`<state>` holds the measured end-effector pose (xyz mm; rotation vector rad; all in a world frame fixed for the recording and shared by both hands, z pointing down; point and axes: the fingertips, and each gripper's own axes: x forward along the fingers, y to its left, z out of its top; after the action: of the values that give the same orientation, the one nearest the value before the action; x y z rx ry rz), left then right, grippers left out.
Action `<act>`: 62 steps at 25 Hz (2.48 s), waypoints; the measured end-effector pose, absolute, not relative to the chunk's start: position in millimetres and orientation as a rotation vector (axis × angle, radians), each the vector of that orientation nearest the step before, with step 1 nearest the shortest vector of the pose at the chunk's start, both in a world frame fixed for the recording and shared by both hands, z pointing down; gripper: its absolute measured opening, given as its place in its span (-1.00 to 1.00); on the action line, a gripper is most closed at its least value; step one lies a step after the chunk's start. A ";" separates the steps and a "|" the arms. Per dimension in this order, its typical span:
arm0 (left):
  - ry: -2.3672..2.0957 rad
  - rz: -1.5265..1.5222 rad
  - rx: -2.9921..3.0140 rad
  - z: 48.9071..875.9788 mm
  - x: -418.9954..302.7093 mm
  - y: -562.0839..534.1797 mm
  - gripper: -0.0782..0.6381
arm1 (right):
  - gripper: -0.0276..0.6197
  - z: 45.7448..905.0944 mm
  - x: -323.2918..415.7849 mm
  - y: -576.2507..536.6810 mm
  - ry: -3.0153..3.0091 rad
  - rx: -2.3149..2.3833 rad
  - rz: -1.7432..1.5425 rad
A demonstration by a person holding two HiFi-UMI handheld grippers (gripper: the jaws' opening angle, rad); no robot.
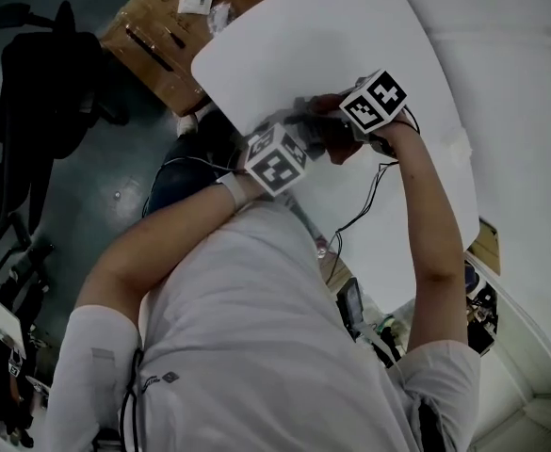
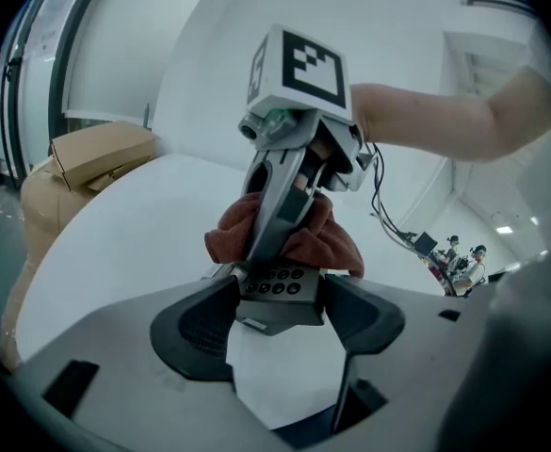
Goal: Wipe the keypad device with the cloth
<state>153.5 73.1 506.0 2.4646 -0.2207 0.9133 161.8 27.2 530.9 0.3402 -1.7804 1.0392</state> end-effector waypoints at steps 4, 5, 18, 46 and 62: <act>-0.217 0.921 2.454 506.3 152.5 72.7 0.05 | -0.61 521.5 158.4 35.3 -1.818 0.339 1.094; -0.215 0.922 2.449 506.5 152.0 73.1 0.05 | -0.61 518.4 157.5 38.5 -1.828 0.332 1.109; -0.208 0.936 2.411 507.9 148.8 71.0 0.05 | -0.61 488.9 181.2 68.5 -1.904 0.338 1.061; -0.158 0.797 2.390 508.9 131.7 68.6 -0.17 | -0.61 495.2 137.5 48.7 -2.099 0.448 1.220; -0.135 0.768 2.371 509.7 131.9 69.5 -0.17 | -0.61 494.2 110.1 33.6 -2.162 0.469 1.138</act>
<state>131.9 69.5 509.7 2.3708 -0.1351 0.7684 110.1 33.6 494.2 0.4685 -2.1616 1.1384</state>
